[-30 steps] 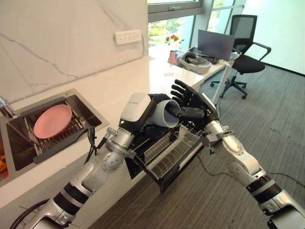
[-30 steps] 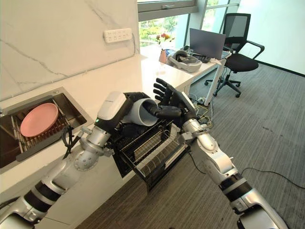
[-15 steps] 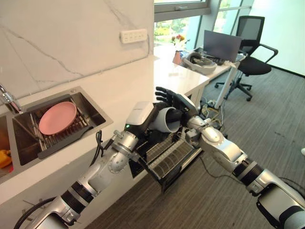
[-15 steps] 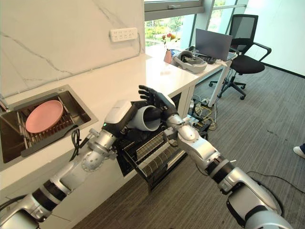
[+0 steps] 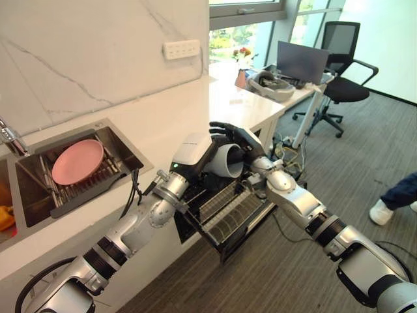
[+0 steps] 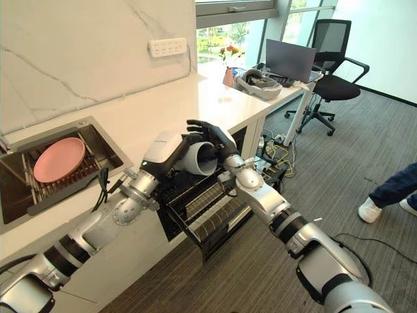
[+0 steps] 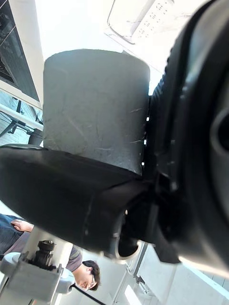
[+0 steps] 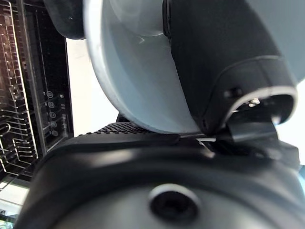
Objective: Place the dishes in the dishwasher.
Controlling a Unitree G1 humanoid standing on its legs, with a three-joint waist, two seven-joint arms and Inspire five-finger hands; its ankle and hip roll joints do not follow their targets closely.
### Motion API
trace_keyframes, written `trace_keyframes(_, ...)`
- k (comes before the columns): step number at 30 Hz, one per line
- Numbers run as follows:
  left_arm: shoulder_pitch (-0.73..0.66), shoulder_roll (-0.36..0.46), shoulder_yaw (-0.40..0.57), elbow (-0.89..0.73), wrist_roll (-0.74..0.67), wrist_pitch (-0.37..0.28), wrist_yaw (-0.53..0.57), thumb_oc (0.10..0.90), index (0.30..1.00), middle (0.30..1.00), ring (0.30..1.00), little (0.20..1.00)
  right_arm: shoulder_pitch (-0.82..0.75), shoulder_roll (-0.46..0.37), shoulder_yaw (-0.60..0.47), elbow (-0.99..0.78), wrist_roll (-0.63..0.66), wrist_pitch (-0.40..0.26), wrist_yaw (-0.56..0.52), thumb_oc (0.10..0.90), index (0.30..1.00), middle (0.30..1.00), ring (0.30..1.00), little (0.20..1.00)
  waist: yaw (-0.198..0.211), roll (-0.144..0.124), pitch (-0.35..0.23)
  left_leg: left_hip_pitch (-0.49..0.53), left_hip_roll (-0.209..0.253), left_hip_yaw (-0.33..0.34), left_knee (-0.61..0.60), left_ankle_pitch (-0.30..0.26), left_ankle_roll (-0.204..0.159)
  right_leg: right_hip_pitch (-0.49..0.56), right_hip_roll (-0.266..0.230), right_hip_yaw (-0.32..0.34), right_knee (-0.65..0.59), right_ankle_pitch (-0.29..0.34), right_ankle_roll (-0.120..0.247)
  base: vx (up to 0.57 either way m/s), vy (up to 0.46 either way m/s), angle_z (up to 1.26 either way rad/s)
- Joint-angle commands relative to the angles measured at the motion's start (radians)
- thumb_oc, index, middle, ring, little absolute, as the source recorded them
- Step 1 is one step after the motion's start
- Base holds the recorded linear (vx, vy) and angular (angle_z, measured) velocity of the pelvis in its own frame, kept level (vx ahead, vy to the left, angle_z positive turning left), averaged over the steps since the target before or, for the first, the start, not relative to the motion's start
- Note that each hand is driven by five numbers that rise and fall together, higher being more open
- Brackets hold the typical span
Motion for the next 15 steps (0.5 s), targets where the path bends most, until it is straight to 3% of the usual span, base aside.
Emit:
trace_keyframes(1, -0.181, -0.12, -0.037, -0.23, -0.008, -0.181, 0.099, 0.499, 0.448, 0.448, 0.448, 0.448, -0.069, 0.073, -0.052, -0.04, 0.076, -0.085, -0.018, 0.4, 0.3, 0.3, 0.3, 0.3, 0.013, -0.018, -0.044, 0.026, 0.039, 0.015, 0.009, -0.063, -0.056, 0.075, -0.079, -0.041, 0.013, -0.132, 0.08, 0.0, 0.0, 0.0)
trace_keyframes(2, -0.181, -0.12, -0.037, -0.23, -0.008, -0.181, 0.099, 0.499, 0.448, 0.448, 0.448, 0.448, -0.069, 0.073, -0.052, -0.04, 0.076, -0.085, -0.018, 0.4, 0.3, 0.3, 0.3, 0.3, 0.013, -0.018, -0.044, 0.026, 0.039, 0.015, 0.009, -0.063, -0.056, 0.075, -0.079, -0.041, 0.013, -0.132, 0.08, 0.0, 0.0, 0.0)
trace_keyframes(3, -0.173, -0.122, -0.031, -0.233, -0.01, -0.177, 0.105, 0.8, 0.9, 0.9, 0.9, 0.9, -0.05, 0.077, -0.063, -0.049, 0.093, -0.091, -0.024, 0.4, 0.3, 0.3, 0.3, 0.3, 0.014, -0.018, -0.046, 0.026, 0.039, 0.016, 0.009, -0.063, -0.056, 0.075, -0.079, -0.042, 0.013, -0.132, 0.08, 0.0, 0.0, 0.0)
trace_keyframes(9, -0.166, -0.126, -0.02, -0.23, -0.006, -0.17, 0.123, 0.8, 0.9, 0.9, 0.9, 0.9, -0.016, 0.086, -0.078, -0.074, 0.128, -0.104, -0.028, 0.4, 0.3, 0.3, 0.3, 0.3, 0.015, -0.017, -0.045, 0.025, 0.039, 0.016, 0.009, -0.062, -0.056, 0.073, -0.079, -0.043, 0.013, -0.131, 0.081, 0.0, 0.0, 0.0)
trace_keyframes(10, -0.137, -0.126, 0.036, -0.247, 0.015, -0.157, 0.172, 0.8, 0.9, 0.9, 0.9, 0.9, 0.073, 0.112, -0.123, -0.146, 0.206, -0.134, -0.017, 0.4, 0.3, 0.3, 0.3, 0.3, 0.019, -0.015, -0.04, 0.026, 0.038, 0.018, 0.009, -0.063, -0.055, 0.072, -0.08, -0.042, 0.013, -0.131, 0.081, 0.0, 0.0, 0.0)
trace_keyframes(15, -0.11, -0.11, 0.092, -0.263, 0.046, -0.143, 0.235, 0.8, 0.9, 0.9, 0.9, 0.9, 0.148, 0.114, -0.154, -0.208, 0.255, -0.163, -0.01, 0.4, 0.3, 0.3, 0.3, 0.3, 0.018, -0.013, -0.044, 0.028, 0.038, 0.019, 0.009, -0.065, -0.056, 0.073, -0.081, -0.045, 0.013, -0.132, 0.083, 0.0, 0.0, 0.0)
